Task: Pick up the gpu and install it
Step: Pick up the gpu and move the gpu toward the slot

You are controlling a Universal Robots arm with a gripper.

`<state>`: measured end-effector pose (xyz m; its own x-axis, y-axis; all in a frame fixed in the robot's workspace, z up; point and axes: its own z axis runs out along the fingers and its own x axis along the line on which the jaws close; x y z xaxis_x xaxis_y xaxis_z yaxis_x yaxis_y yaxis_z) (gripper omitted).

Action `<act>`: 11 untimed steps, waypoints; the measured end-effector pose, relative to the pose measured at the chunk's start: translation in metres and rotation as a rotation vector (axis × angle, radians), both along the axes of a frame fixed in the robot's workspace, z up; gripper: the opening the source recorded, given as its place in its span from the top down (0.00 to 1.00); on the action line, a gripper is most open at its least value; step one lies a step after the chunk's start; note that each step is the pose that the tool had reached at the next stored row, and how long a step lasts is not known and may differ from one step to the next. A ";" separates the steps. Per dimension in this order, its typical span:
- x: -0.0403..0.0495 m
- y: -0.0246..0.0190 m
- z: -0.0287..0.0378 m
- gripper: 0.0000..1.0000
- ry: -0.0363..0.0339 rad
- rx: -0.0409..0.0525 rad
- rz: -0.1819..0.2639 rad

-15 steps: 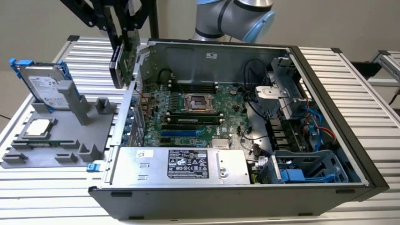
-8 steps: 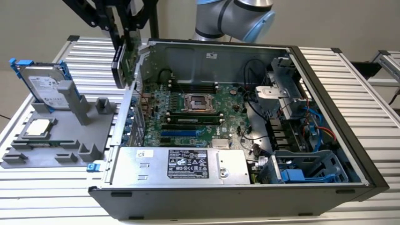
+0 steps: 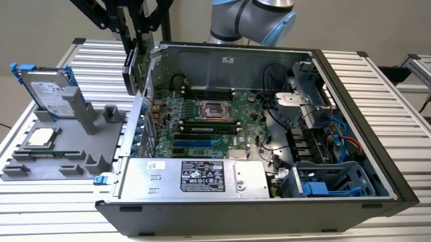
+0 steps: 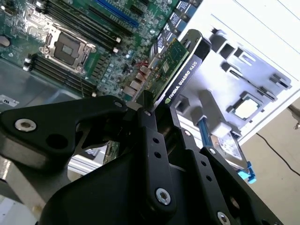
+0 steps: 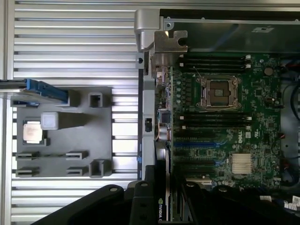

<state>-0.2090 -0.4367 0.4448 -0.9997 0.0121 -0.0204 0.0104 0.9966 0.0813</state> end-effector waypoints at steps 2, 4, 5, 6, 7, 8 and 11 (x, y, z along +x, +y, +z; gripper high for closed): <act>0.0008 0.0000 0.0000 1.00 0.0000 0.0000 0.000; 0.0016 0.0000 -0.0001 1.00 -0.0001 0.0001 0.000; 0.0020 0.0000 0.0000 1.00 0.0000 0.0000 0.000; 0.0024 0.0000 0.0000 1.00 0.0000 0.0000 0.000; 0.0027 0.0000 0.0000 1.00 0.0000 0.0000 0.000; 0.0032 0.0000 0.0000 1.00 0.0000 0.0000 0.000; 0.0044 0.0000 0.0000 1.00 0.0000 0.0000 0.000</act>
<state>-0.2047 -0.4367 0.4448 -0.9997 0.0120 -0.0204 0.0103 0.9966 0.0813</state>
